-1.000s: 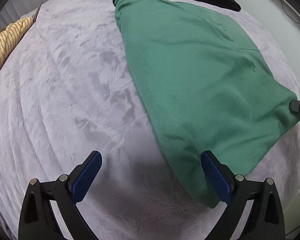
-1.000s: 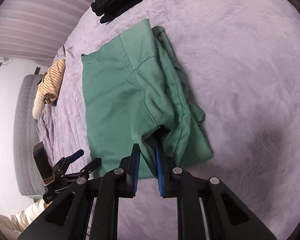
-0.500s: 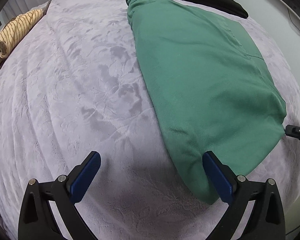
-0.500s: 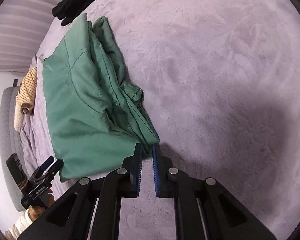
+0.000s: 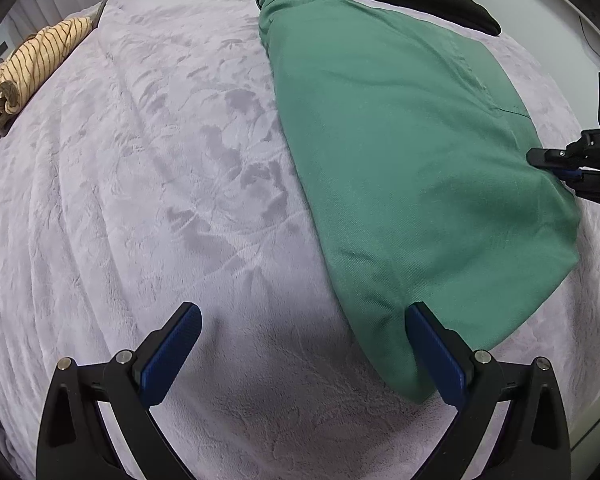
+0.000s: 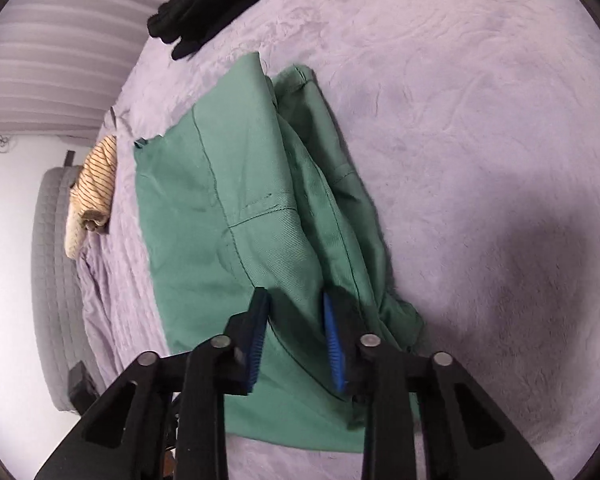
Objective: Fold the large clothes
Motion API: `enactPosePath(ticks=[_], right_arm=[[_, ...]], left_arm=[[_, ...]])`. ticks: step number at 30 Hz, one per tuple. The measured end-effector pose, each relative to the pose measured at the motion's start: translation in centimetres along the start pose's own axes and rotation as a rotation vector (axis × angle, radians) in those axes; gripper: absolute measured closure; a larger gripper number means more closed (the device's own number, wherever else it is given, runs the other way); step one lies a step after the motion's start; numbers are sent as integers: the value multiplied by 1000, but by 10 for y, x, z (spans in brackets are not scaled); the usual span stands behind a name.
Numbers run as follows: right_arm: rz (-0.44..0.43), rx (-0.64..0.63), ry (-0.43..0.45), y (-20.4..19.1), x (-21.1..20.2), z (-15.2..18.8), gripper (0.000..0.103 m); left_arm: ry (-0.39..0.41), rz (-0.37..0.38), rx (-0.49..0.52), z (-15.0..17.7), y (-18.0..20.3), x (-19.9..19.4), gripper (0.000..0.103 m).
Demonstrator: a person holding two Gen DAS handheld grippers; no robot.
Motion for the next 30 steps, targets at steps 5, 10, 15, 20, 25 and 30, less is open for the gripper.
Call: enactPosePath(ticks=[5,10,15,20,25,30], right_arm=[[156,-99,53,4,10,-15,100],[154,-64,48,16,7,-21,103],[118,-120,115,-9,-42,-2,100],[134,-191,69,-19,-40,42,100],[157,-73,-7,24,-5,66,103],[190,-92,-7,16,-24,71,100]], left_arm=[[5,6,3,-1,0,2,0],[-14,8,-23,-3,-4,1,0],[-27,31,-64,-4,-8,-13,1],[-50,26,-43,7,-7,-5,0],[-72,37,-74,6,-7,-2,0],[-85,23,-89,7,-6,-7,0]])
Point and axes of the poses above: each gripper's, at about its wrist camera, not at the fingertips, and x roughly the way its jaws point, y to its right, z to its underside, the point moved 3 cm from there along x, roughly the way its jaws point, and after that the axes turned 7 degrees about y, right-handed, at the moved point
